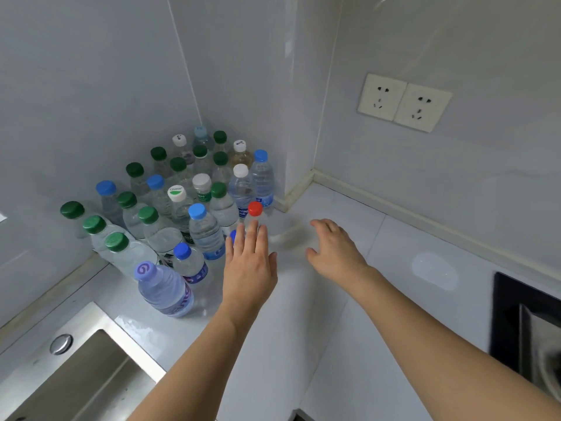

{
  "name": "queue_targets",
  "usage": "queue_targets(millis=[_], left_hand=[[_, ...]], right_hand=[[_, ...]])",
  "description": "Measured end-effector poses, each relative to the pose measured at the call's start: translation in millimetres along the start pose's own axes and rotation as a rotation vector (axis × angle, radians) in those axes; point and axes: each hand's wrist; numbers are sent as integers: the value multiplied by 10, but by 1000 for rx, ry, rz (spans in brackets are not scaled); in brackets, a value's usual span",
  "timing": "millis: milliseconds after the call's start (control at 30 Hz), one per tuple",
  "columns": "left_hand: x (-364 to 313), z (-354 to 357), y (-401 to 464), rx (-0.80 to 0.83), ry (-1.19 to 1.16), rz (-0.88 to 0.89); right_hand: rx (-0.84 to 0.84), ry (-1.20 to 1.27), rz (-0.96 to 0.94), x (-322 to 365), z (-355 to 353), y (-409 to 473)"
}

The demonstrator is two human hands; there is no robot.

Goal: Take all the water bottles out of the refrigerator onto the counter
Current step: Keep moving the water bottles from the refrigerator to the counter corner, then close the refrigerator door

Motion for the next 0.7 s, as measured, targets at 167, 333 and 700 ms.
queue_targets(millis=[167, 333, 700], left_hand=[[-418, -80, -96, 67, 21, 68], [-1164, -61, -361, 127, 9, 207], [-2924, 10, -1526, 203, 71, 553]], right_hand=[[-42, 26, 57, -373, -166, -452], [-124, 84, 157, -874, -358, -1140], [-324, 94, 431, -2120, -555, -3298]])
Point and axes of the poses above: each hand's wrist, its own y-axis towards the middle knuckle, its own z-axis out of the palm, x = y × z, and after that the axes turned 4 degrees about x, right-handed
